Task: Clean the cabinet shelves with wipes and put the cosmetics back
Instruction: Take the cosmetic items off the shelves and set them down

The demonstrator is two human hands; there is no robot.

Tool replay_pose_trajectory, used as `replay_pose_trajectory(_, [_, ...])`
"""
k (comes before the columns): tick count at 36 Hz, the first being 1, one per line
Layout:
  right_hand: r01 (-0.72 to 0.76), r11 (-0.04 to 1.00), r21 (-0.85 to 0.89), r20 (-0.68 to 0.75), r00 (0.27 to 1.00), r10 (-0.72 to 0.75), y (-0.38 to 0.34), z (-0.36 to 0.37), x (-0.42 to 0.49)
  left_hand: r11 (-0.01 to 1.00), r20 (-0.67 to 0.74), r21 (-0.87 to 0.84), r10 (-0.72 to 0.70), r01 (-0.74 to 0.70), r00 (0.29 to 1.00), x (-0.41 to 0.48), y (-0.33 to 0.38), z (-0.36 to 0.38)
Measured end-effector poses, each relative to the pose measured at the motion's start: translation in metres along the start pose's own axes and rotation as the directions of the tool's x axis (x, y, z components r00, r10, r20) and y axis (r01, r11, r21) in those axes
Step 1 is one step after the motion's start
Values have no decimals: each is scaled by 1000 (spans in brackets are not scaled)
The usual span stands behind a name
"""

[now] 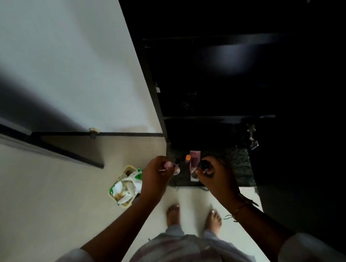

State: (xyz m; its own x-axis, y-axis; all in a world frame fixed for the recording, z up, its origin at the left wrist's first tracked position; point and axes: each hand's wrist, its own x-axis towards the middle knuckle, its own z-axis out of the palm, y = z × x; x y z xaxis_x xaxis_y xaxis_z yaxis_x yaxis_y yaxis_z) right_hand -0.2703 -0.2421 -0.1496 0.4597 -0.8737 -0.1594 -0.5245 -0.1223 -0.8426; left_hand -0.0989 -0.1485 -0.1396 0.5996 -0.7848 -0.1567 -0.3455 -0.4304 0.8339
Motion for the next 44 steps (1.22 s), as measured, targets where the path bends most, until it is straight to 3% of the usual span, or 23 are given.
replay_pose_trajectory(5, [-63,981,-184,106,991,83,46,39,-4,983,19,173,-72,68,997,4,-53,24])
replay_pose_trajectory(11, [-8,958,-285,173,983,60,61,73,8,954,61,284,-114,92,992,22,-91,49])
replay_pose_trajectory(29, [93,887,-453,232,973,17,66,95,27,939,248,333,-2,-84,969,37,-99,65])
replay_pose_trajectory(44, [102,864,-492,212,977,5,61,96,31,932,273,340,31,-127,961,34,-83,60])
